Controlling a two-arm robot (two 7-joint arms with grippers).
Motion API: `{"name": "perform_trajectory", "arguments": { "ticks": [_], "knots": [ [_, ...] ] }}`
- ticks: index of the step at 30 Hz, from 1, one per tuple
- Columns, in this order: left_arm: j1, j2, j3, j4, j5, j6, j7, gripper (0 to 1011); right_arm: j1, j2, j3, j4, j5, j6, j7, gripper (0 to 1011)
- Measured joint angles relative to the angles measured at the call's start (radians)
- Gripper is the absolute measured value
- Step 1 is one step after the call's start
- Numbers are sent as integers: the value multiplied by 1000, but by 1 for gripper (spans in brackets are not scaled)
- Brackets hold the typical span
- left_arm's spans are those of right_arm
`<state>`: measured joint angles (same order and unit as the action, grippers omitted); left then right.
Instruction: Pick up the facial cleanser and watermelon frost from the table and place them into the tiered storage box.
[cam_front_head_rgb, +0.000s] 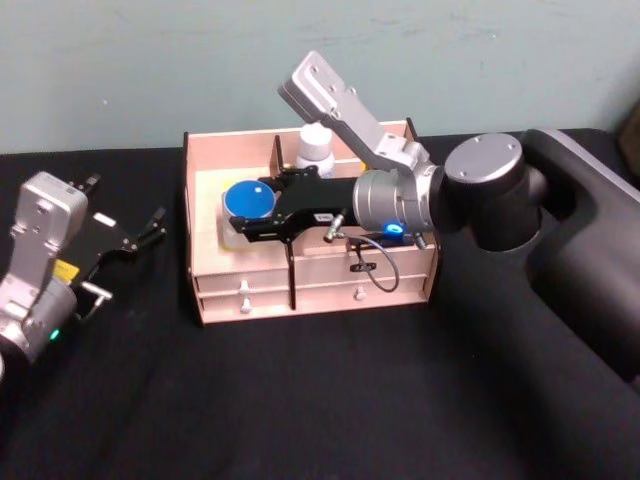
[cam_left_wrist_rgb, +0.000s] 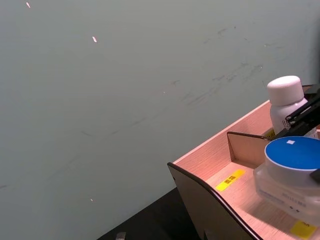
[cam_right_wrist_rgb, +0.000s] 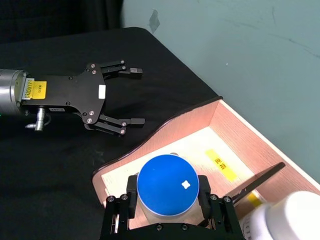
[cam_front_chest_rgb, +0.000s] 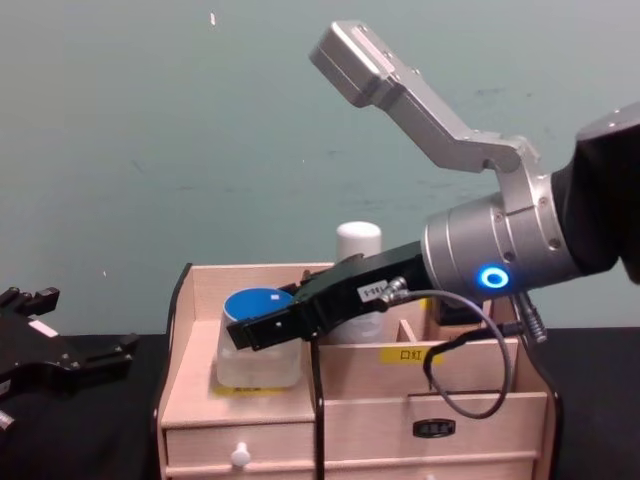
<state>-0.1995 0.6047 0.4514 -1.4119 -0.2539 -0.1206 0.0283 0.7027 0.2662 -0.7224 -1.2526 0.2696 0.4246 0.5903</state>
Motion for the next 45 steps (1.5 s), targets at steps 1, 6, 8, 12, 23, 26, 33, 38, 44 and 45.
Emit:
{"name": "perform_trajectory", "arguments": {
  "ticks": [1, 6, 8, 12, 23, 26, 33, 38, 44, 45],
  "knots": [
    [0, 0, 0, 0, 0, 0, 0, 1010, 2, -3, -1, 6, 0, -2, 2, 728],
    [0, 0, 0, 0, 0, 0, 0, 1009, 14, -16, -6, 33, -2, -13, 10, 728],
    [0, 0, 0, 0, 0, 0, 0, 1010, 17, -20, -8, 42, -5, -17, 13, 728],
    [0, 0, 0, 0, 0, 0, 0, 1010, 19, -23, -10, 50, -6, -17, 14, 728],
    [0, 0, 0, 0, 0, 0, 0, 1010, 20, -24, -10, 52, -8, -14, 12, 726],
    [0, 0, 0, 0, 0, 0, 0, 1010, 20, -24, -9, 51, -8, -14, 12, 758],
    [0, 0, 0, 0, 0, 0, 0, 1010, 19, -24, -8, 50, -8, -15, 11, 930],
    [0, 0, 0, 0, 0, 0, 0, 1010, 8, -20, 2, 40, -8, -35, 2, 1003],
    [0, 0, 0, 0, 0, 0, 0, 1010, -8, -8, 14, 7, -11, -54, -10, 1003],
    [0, 0, 0, 0, 0, 0, 0, 1009, -14, -3, 18, -7, -13, -58, -18, 1002]
  ]
}}
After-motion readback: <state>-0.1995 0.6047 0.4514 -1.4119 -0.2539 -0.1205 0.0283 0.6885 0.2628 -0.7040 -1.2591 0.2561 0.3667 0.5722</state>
